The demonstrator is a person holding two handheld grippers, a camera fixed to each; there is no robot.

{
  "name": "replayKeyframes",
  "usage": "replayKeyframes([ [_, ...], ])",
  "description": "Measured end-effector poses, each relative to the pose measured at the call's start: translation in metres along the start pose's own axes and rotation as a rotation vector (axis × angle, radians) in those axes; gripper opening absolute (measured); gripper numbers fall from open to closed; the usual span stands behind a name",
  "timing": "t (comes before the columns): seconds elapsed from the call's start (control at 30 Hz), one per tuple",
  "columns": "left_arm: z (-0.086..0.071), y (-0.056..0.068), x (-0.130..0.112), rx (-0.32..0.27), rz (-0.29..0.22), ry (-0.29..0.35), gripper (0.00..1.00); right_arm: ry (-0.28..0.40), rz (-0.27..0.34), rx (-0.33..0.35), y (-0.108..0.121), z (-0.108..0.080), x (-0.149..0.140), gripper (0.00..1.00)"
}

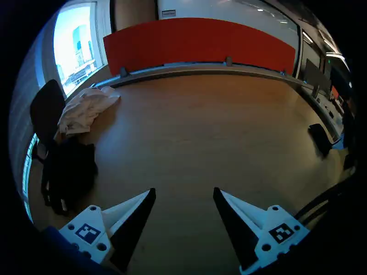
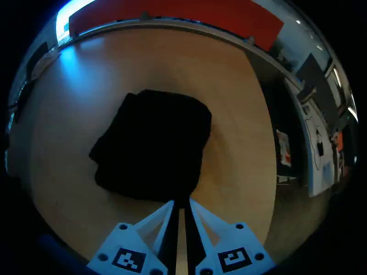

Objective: Fold towel

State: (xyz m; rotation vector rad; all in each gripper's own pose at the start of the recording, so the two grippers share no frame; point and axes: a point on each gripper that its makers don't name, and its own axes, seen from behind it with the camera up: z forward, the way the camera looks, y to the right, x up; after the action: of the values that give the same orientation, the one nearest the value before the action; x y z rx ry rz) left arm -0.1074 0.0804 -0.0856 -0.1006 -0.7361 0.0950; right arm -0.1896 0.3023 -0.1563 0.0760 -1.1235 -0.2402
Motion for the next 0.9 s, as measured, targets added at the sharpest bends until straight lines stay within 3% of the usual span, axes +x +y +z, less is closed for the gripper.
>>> replayKeyframes([
  [0.9,-0.0007,0.0011,-0.0011,0.002,0.006,-0.004,0.93,-0.033,0.040,-0.050,0.0088,0.0049,-0.0095,0.20],
])
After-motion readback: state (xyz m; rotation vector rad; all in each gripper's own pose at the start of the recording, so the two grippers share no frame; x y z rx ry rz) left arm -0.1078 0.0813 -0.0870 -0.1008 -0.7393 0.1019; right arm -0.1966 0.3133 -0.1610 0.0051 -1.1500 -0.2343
